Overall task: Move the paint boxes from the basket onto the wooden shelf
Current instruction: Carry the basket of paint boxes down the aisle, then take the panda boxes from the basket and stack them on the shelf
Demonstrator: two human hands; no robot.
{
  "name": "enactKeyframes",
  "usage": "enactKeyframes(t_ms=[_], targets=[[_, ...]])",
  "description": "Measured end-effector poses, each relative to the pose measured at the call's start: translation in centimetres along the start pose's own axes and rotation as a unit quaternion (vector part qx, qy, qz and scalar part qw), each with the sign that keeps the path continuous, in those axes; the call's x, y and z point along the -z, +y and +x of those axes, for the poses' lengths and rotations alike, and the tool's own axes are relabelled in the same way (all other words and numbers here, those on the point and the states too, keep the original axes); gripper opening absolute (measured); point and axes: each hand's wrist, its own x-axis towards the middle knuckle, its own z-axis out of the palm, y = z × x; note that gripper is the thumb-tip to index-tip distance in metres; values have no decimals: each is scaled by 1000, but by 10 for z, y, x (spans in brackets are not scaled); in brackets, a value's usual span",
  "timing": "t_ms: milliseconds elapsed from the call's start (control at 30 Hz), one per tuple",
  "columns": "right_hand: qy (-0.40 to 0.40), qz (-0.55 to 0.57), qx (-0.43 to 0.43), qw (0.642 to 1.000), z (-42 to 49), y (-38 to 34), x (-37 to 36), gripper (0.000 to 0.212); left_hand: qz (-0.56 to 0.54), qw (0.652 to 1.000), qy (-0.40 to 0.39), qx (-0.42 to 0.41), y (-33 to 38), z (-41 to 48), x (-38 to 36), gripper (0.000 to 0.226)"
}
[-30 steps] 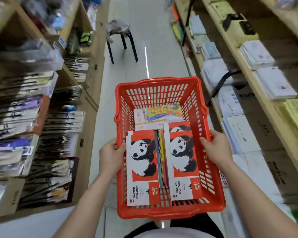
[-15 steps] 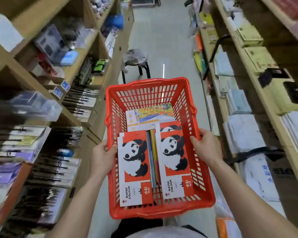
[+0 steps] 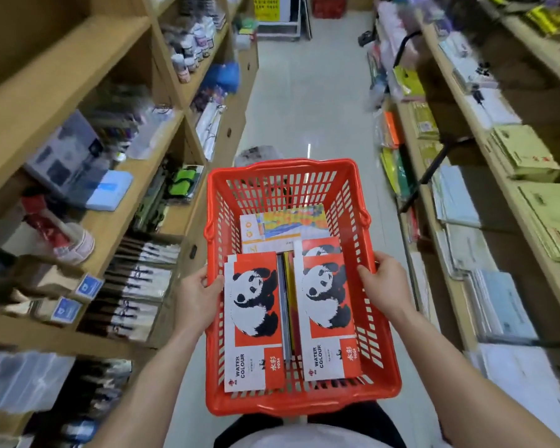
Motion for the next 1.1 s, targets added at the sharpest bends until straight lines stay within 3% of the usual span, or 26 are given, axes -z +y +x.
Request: enactKeyframes(t_ms=[367, 633, 1100], targets=[[-30, -1, 14, 999, 309, -84, -76, 30, 34, 999, 21, 19, 74, 295, -57, 23], [-38, -38, 24, 998, 514, -130, -146, 14, 24, 997, 41, 65, 100, 502, -102, 20], [-4, -82, -84, 993, 757, -152, -318, 8, 46, 989, -65, 124, 67, 832, -145, 26]])
